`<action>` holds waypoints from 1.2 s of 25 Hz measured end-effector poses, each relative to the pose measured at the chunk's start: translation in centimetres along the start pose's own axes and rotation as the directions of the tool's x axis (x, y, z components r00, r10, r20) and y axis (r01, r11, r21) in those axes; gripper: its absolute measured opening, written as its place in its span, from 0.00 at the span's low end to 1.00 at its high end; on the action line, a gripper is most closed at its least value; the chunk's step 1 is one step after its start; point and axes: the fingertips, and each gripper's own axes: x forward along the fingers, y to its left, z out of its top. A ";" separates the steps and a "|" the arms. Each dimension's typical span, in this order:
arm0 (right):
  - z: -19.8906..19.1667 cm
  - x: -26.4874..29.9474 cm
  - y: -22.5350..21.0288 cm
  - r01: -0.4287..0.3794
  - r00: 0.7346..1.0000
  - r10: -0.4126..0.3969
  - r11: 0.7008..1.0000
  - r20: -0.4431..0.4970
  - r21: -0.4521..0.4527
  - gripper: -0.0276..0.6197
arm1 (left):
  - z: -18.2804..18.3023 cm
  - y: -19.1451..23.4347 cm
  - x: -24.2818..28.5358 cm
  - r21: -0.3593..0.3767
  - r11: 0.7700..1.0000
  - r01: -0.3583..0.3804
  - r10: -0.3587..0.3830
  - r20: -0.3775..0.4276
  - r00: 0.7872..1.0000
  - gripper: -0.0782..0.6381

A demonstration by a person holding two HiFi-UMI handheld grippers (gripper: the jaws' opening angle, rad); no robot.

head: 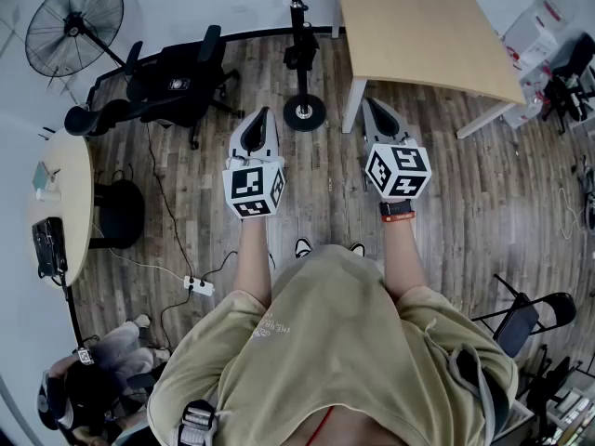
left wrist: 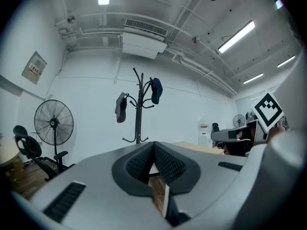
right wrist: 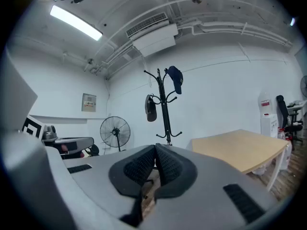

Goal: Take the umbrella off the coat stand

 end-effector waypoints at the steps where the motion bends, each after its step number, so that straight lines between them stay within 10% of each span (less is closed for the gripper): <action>1: -0.1 0.2 0.5 -0.001 1.000 0.001 1.000 -0.004 -0.009 0.06 | 0.0 0.3 -0.1 0.001 1.000 0.003 -0.003 0.000 1.000 0.14; 19: -2.5 2.4 8.2 0.048 0.999 -0.048 0.999 -0.013 -0.006 0.07 | -1.4 6.8 -2.6 -0.013 0.998 0.064 -0.064 0.009 0.998 0.14; 30: -3.4 5.7 5.9 0.038 0.998 -0.037 0.999 -0.041 0.020 0.07 | -3.0 6.9 0.9 -0.040 0.997 0.064 -0.065 -0.017 0.998 0.14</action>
